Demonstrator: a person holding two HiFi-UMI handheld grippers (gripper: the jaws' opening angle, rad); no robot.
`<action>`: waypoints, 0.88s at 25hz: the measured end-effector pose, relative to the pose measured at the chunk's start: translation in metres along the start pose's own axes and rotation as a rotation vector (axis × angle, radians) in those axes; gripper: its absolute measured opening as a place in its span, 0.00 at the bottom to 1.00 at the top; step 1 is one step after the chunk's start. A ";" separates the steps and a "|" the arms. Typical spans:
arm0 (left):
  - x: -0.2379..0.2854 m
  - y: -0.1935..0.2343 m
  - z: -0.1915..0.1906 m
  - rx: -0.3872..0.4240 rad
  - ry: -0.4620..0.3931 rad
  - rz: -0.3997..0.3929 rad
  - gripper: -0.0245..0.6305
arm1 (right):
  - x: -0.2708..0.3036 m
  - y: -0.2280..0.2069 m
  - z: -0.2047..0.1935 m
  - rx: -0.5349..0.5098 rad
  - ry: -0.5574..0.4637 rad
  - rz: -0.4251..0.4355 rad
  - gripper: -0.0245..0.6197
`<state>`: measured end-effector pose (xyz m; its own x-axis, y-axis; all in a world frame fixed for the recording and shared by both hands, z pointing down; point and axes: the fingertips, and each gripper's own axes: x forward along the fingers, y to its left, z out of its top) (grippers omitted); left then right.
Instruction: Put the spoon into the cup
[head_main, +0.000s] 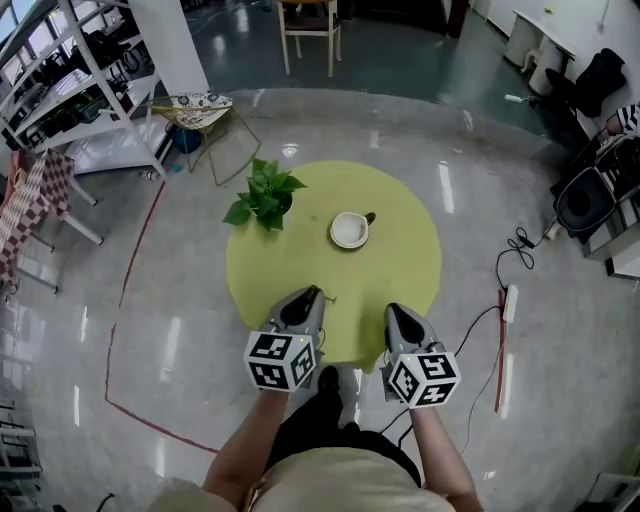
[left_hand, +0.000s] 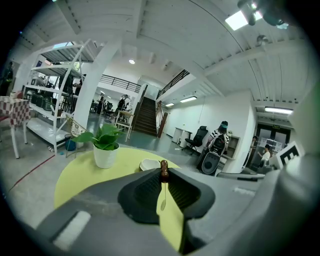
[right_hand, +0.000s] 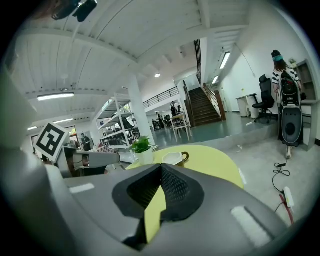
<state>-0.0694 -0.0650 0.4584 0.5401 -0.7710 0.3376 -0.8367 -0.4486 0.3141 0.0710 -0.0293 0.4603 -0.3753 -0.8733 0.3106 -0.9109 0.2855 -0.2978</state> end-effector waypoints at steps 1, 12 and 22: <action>0.005 0.004 0.003 -0.001 0.001 -0.005 0.10 | 0.005 -0.001 0.002 0.001 -0.001 -0.006 0.04; 0.046 0.031 0.025 -0.018 0.009 -0.049 0.10 | 0.046 -0.012 0.018 -0.001 0.011 -0.058 0.04; 0.065 0.041 0.035 -0.028 0.021 -0.068 0.10 | 0.065 -0.021 0.023 0.007 0.029 -0.089 0.04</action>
<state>-0.0712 -0.1492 0.4624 0.5972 -0.7297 0.3330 -0.7956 -0.4862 0.3616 0.0694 -0.1008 0.4660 -0.2979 -0.8833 0.3620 -0.9397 0.2046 -0.2739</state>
